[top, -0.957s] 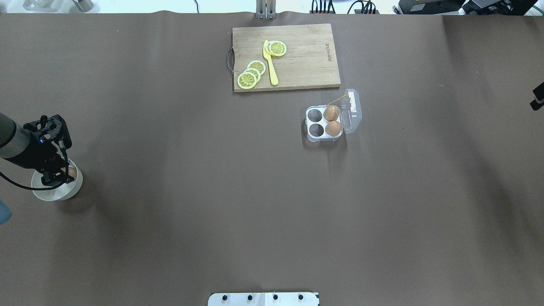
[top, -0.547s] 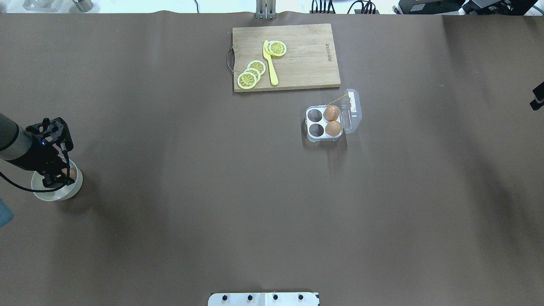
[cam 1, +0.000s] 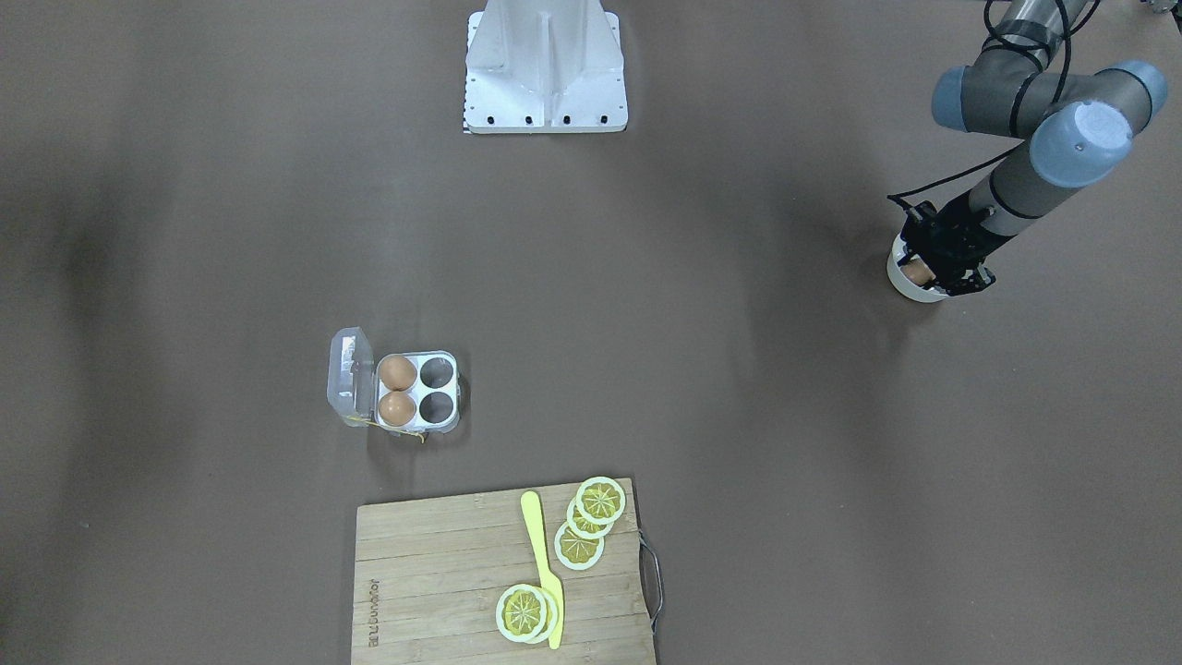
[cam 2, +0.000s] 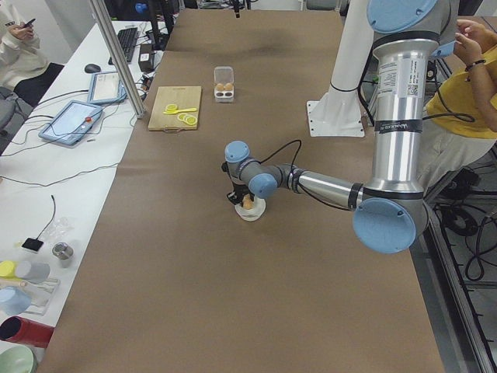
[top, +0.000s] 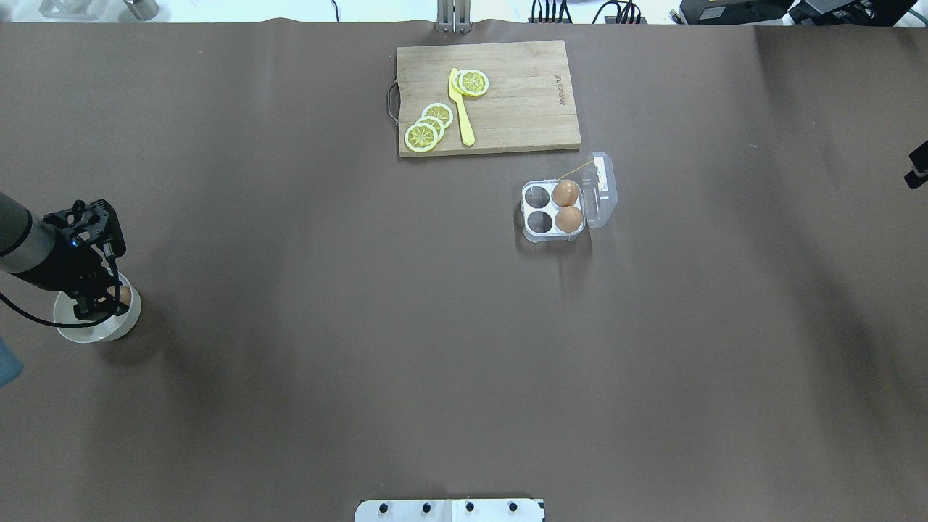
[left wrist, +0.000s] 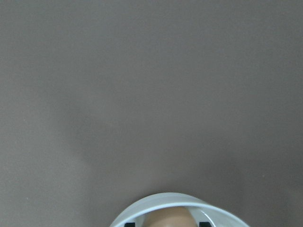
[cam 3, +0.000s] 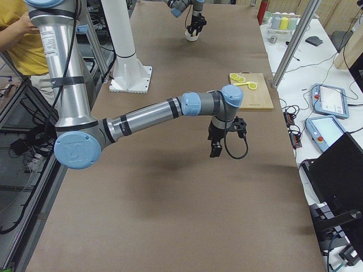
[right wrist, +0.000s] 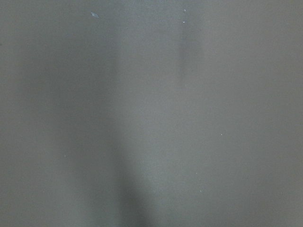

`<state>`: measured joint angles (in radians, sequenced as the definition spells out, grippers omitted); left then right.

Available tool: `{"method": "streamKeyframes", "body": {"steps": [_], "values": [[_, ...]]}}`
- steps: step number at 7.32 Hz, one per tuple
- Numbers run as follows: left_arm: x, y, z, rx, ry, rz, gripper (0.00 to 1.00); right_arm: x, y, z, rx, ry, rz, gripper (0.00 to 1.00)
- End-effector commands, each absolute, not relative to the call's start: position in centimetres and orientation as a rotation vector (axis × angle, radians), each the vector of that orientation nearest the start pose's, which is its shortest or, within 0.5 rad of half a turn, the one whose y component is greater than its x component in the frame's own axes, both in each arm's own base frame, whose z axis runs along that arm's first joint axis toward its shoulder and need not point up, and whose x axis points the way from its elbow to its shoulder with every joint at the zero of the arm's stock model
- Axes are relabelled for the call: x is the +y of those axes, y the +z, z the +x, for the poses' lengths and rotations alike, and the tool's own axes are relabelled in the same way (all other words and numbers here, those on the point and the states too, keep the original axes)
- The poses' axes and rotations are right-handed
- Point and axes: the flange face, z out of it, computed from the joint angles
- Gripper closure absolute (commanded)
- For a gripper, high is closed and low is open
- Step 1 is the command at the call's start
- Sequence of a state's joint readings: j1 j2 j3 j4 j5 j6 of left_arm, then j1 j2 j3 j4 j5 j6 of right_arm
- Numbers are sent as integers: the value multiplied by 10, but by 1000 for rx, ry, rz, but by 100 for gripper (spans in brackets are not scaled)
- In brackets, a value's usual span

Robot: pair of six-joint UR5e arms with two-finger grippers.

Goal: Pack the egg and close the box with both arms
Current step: 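Close the left gripper on the brown egg and lift it from the bowl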

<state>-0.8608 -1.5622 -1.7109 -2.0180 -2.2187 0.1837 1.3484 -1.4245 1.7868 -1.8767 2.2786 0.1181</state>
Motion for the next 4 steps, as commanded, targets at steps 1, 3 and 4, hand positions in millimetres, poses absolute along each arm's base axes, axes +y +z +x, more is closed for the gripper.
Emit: {"method": "streamKeyframes", "body": {"steps": [1, 3, 4], "values": [[-432, 538, 274, 798, 1028, 407, 78, -532, 517, -50, -704, -118, -72, 0], [-432, 530, 267, 799, 1022, 426, 81, -531, 517, -50, -704, -118, -70, 0], [-433, 526, 267, 800, 1020, 433, 81, -530, 518, -50, -704, -118, -72, 0]]}}
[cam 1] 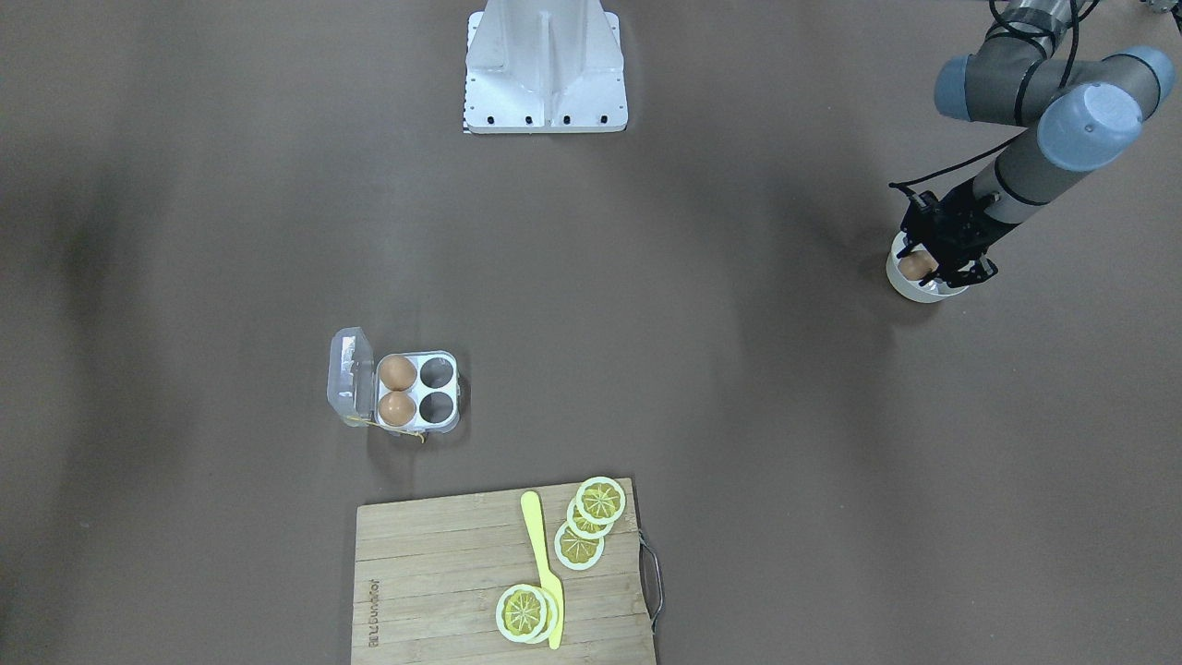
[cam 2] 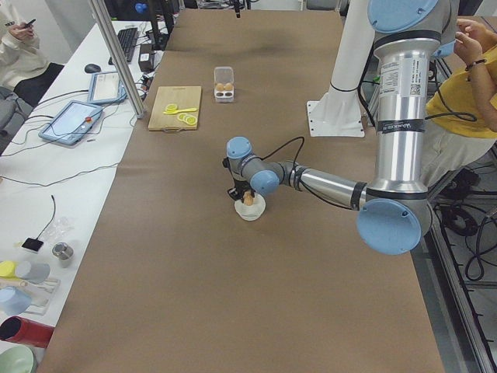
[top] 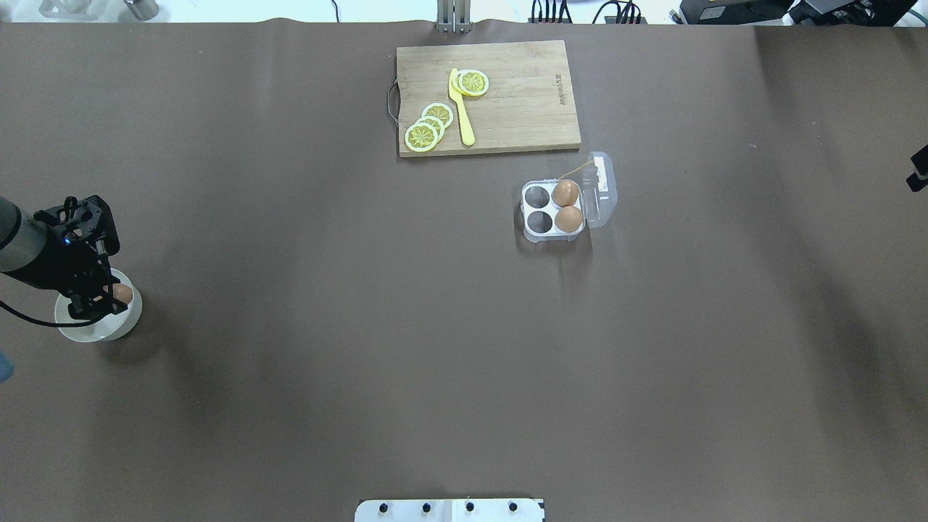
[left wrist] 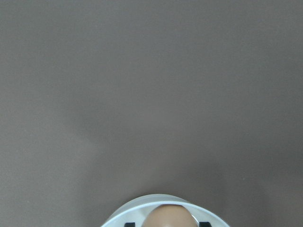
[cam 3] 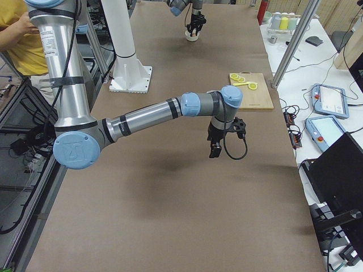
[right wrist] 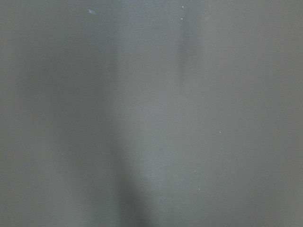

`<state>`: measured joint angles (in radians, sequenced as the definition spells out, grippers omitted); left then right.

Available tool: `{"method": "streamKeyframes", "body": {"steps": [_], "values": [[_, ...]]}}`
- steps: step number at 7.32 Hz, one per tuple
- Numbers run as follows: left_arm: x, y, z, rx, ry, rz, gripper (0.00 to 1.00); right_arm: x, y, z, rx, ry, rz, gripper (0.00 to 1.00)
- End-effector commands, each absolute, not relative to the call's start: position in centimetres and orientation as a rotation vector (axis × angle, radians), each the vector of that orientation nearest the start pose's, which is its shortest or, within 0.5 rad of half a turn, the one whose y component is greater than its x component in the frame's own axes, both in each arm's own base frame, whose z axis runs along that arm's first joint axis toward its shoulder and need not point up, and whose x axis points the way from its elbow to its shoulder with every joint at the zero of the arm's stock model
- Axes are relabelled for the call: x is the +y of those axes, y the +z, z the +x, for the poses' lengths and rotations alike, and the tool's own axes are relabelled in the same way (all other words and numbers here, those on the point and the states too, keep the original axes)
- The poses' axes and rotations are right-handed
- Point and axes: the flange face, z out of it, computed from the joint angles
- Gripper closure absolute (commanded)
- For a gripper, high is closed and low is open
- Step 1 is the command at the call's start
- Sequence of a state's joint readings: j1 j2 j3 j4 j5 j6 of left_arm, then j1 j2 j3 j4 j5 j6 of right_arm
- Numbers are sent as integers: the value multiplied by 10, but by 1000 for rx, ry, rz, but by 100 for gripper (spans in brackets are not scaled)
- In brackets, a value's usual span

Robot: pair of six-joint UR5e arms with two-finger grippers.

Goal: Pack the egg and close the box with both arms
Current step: 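Close the left gripper on the brown egg and lift it from the bowl, then carry the egg with the left gripper toward the clear egg box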

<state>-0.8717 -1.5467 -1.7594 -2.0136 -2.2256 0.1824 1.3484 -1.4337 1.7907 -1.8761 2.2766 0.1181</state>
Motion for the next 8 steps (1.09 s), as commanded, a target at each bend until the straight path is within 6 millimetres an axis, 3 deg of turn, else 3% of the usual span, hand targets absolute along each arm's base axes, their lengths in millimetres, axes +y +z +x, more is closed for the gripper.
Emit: {"method": "streamKeyframes", "body": {"steps": [1, 2, 3, 4, 7, 8], "values": [[-441, 518, 263, 799, 1006, 452, 81, -531, 516, -50, -704, -119, -69, 0], [-452, 504, 261, 814, 967, 467, 81, -530, 516, -49, -704, -118, -70, 0], [-469, 470, 268, 883, 905, 477, 81, -530, 515, -50, -706, -119, -68, 0], [-488, 425, 284, 939, 830, 489, 81, -530, 516, -50, -706, -119, -69, 0], [-531, 322, 322, 986, 729, 471, 81, -530, 515, -50, -706, -121, -66, 0], [-538, 298, 342, 1008, 715, 467, 81, -530, 515, -50, -706, -121, -66, 0]]}}
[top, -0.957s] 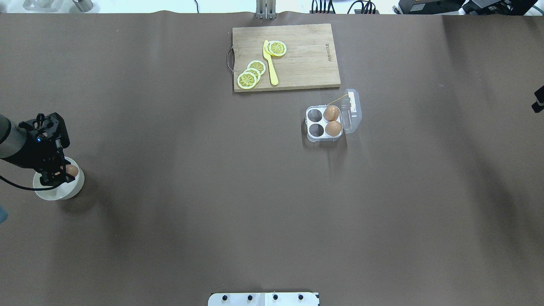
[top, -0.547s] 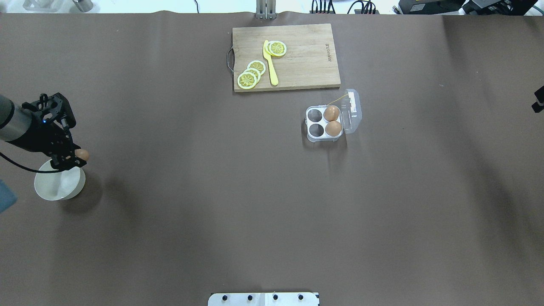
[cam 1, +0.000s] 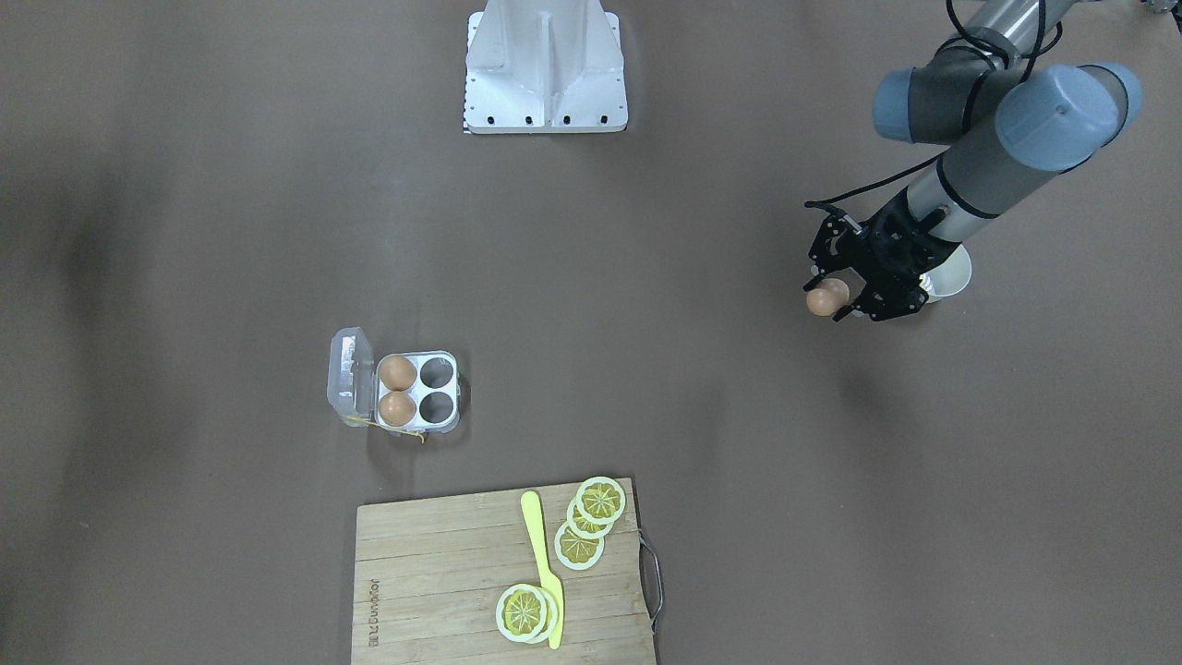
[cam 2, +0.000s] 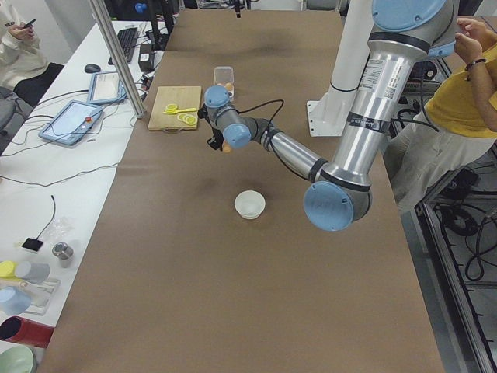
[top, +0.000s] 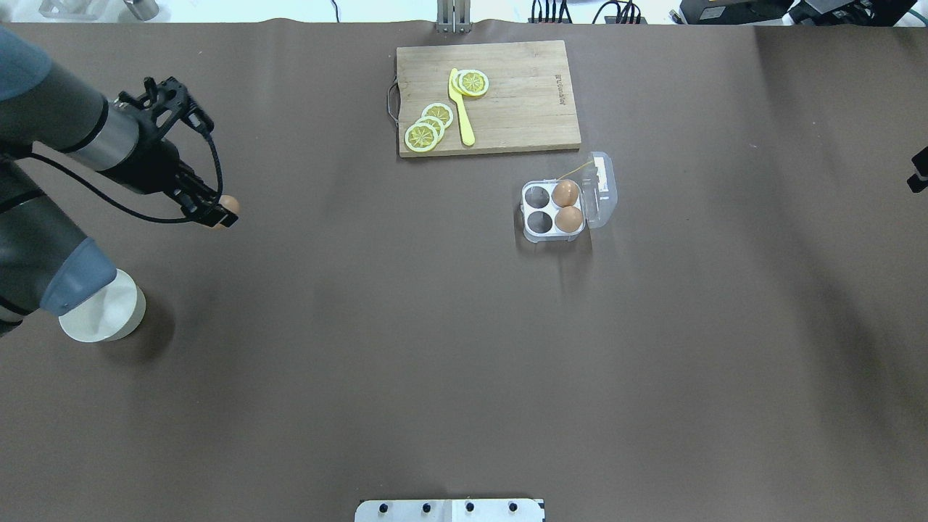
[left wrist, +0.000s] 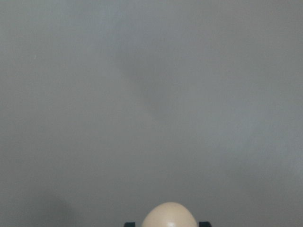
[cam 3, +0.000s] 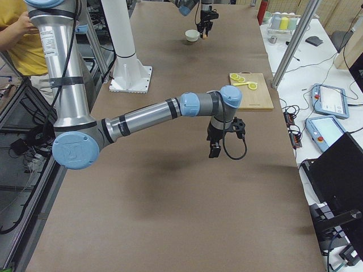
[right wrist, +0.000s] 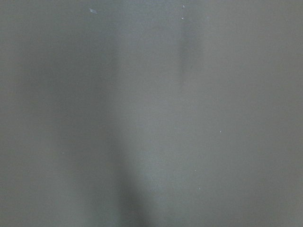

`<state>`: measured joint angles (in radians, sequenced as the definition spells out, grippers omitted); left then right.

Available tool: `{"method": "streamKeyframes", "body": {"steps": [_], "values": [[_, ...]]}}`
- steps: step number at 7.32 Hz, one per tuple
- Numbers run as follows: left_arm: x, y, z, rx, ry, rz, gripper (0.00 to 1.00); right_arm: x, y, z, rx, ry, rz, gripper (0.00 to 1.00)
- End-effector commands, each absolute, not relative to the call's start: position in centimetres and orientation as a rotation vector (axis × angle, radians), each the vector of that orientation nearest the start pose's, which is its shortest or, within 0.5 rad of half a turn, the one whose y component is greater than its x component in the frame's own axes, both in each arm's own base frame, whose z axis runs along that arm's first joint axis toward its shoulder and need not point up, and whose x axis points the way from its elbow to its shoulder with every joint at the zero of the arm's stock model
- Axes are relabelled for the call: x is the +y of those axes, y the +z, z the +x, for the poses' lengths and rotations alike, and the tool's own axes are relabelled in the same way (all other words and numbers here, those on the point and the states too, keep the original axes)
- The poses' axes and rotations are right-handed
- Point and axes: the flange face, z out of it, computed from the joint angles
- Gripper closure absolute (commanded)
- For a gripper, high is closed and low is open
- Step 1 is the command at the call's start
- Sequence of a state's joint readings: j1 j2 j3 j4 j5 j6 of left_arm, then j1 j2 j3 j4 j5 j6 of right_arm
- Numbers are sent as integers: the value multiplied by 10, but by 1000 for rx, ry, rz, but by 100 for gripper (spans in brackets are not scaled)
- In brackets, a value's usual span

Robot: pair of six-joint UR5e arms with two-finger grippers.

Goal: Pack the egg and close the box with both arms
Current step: 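Carry the egg with the left gripper toward the clear egg box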

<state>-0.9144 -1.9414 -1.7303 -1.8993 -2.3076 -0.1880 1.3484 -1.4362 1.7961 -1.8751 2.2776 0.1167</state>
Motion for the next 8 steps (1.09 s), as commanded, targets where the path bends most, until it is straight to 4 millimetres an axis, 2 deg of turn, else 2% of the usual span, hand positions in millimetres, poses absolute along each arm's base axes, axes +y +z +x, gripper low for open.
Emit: {"method": "streamKeyframes", "body": {"steps": [1, 2, 4, 5, 7, 8], "values": [[-537, 270, 378, 1034, 743, 461, 81, -531, 514, -50, -705, -122, -63, 0], [-535, 253, 411, 1056, 752, 442, 82, -530, 515, -49, -704, -125, -63, 0], [-521, 221, 453, 1085, 796, 437, 86, -531, 514, -50, -704, -130, -61, 0], [-527, 200, 471, 1094, 803, 436, 86, -531, 514, -50, -704, -130, -61, 0], [-534, 147, 527, 1087, 790, 445, 88, -531, 514, -50, -704, -132, -59, 0], [-548, 116, 557, 1052, 776, 479, 88, -531, 514, -50, -704, -133, -58, 0]]}}
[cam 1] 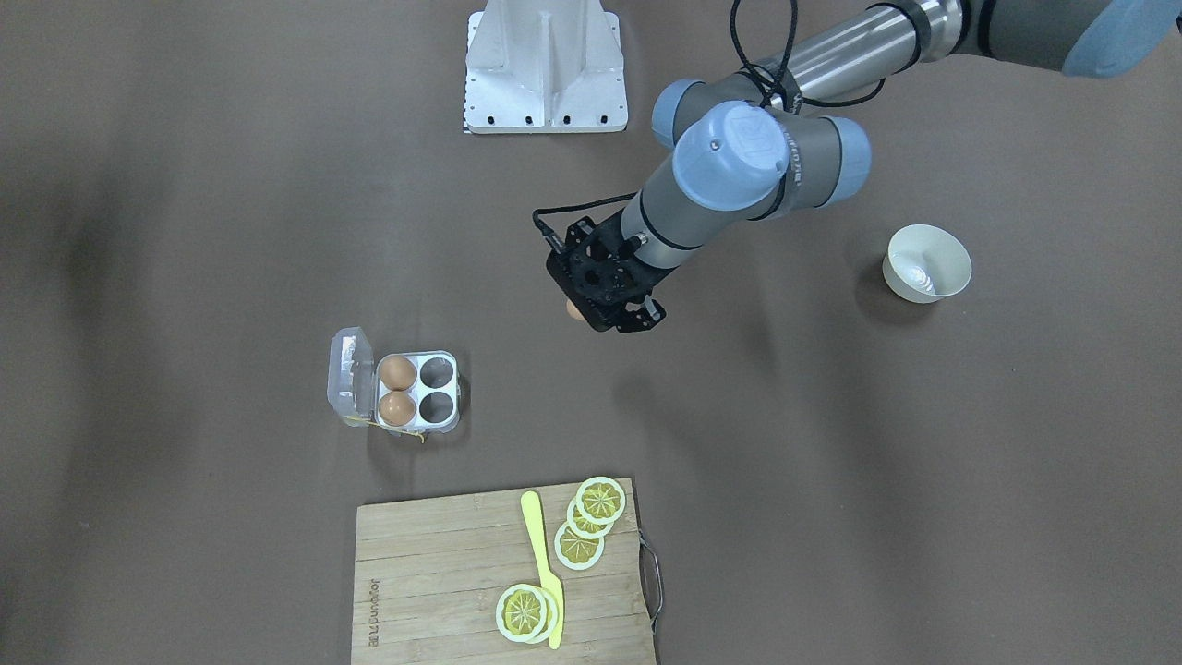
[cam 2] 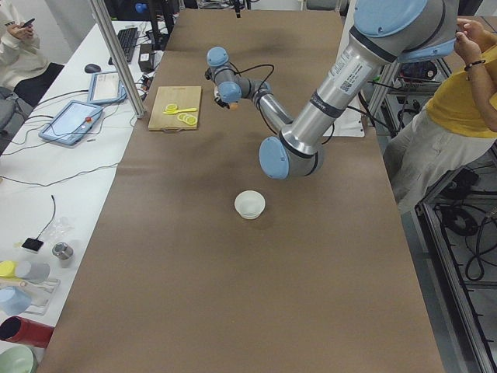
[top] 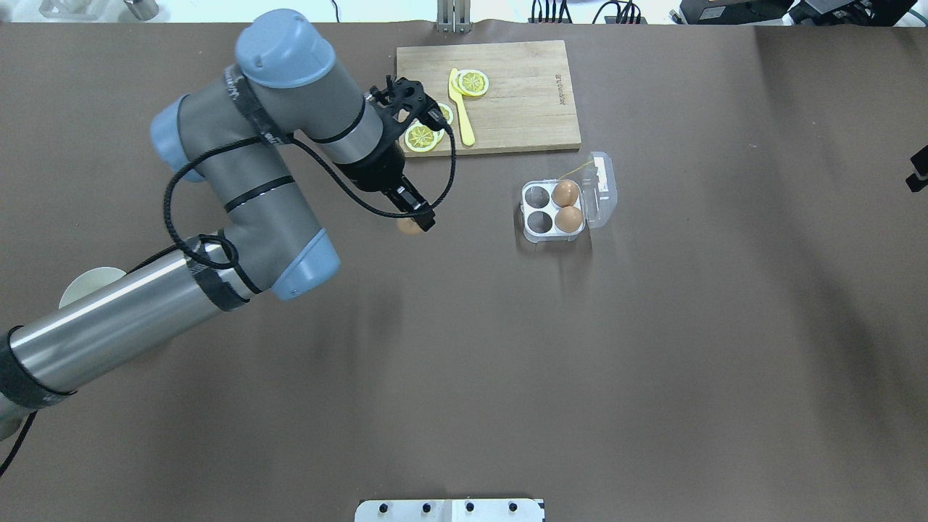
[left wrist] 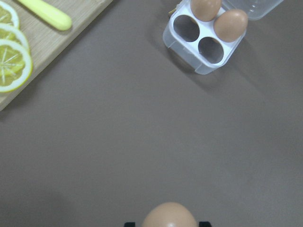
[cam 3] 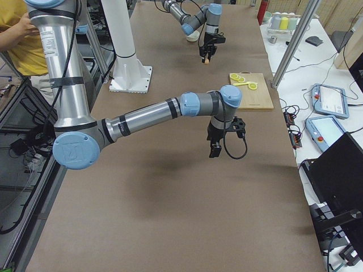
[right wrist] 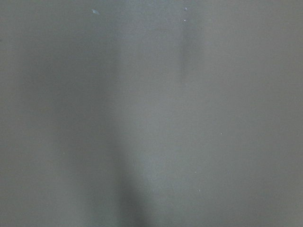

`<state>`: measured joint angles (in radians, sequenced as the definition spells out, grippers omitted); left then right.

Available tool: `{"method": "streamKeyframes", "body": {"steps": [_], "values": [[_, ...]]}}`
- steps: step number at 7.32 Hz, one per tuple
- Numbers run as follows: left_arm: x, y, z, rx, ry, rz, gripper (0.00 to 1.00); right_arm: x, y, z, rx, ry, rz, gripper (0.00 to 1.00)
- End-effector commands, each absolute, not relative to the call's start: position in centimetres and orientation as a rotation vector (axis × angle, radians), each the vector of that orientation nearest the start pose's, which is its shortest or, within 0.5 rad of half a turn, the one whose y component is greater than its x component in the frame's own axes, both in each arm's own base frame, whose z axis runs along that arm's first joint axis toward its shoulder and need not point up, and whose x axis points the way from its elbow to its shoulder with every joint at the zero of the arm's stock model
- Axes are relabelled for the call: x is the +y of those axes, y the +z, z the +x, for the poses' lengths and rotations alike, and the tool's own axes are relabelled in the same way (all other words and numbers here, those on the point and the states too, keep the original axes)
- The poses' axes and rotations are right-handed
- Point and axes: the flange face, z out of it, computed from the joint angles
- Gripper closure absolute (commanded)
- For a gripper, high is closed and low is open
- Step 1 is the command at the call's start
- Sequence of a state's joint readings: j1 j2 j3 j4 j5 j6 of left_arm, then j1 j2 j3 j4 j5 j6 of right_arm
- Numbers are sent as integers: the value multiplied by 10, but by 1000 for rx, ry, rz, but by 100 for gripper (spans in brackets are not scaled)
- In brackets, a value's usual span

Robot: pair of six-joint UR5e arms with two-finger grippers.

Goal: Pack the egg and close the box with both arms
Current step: 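Carry the egg with the left gripper toward the clear egg box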

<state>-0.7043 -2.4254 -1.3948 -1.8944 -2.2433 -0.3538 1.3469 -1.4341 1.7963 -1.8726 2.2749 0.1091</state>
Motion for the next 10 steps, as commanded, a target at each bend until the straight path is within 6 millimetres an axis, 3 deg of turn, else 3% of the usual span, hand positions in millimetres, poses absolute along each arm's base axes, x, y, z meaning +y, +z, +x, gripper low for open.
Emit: {"method": "streamKeyframes", "body": {"steps": [1, 3, 6, 10], "values": [[-554, 112, 580, 1047, 764, 518, 88, -530, 514, -50, -704, -133, -58, 0], [-556, 110, 588, 1059, 763, 583, 90, -531, 513, -50, -706, -135, -56, 0], [-553, 78, 619, 1002, 739, 641, 92, -533, 511, -51, -706, -139, -48, 0], [-530, 76, 659, 920, 733, 690, 92, -533, 509, -50, -709, -143, -41, 0]]}}
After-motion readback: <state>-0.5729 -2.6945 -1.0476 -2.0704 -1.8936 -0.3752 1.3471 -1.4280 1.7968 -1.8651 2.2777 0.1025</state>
